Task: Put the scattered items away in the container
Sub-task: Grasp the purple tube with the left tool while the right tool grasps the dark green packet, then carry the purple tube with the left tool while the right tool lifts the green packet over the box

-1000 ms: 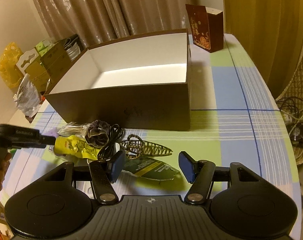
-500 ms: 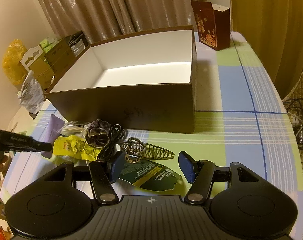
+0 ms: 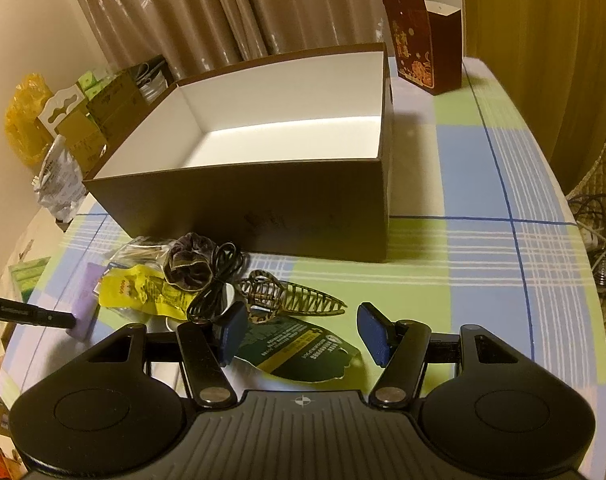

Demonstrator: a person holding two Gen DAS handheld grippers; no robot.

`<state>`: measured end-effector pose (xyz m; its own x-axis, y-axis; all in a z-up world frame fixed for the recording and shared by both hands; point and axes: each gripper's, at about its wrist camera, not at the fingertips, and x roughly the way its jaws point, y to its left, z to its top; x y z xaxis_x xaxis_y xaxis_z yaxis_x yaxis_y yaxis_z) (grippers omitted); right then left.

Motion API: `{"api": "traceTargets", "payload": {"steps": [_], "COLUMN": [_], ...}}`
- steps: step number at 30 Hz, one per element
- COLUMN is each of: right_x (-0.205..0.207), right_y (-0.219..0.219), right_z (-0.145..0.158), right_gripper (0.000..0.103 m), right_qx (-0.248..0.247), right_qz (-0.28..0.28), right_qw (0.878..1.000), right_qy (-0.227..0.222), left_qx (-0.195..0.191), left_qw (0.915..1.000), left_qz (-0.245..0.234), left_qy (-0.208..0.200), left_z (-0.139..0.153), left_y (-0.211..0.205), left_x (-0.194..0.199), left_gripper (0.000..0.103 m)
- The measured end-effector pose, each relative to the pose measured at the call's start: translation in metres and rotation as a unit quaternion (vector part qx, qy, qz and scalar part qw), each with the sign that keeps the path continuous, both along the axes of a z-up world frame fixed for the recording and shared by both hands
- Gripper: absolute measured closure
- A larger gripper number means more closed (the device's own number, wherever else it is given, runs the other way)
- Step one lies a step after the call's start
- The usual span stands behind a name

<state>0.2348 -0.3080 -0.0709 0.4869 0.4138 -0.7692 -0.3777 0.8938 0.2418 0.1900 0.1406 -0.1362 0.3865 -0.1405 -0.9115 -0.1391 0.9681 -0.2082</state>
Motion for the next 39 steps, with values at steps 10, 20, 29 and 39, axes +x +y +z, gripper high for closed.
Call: {"api": "traceTargets", "payload": {"steps": [10, 20, 29, 39], "right_x": [0.002, 0.007, -0.006, -0.045], "right_y": [0.005, 0.009, -0.005, 0.034], "right_z": [-0.001, -0.004, 0.003, -0.025], "right_gripper": [0.044, 0.044, 0.044, 0.045], "right_qx": [-0.012, -0.028, -0.032, -0.188], "right_qz": [0.013, 0.064, 0.126, 0.264], "right_qw": [1.0, 0.997, 0.991, 0.939], "right_qy": [-0.004, -0.022, -0.021, -0.116], "left_qx": [0.015, 0.04, 0.022, 0.03], "left_qw": [0.9996, 0.9978, 0.9993, 0.9987], "left_qz": [-0.021, -0.051, -0.026, -0.039], "left_qy": [0.012, -0.007, 0.016, 0.012], "left_z": [-0.015, -0.013, -0.012, -0.013], "left_y": [-0.013, -0.015, 0.002, -0.005], "left_x": [0.029, 0.029, -0.019, -0.017], "left_gripper": [0.075, 0.078, 0.078, 0.078]}}
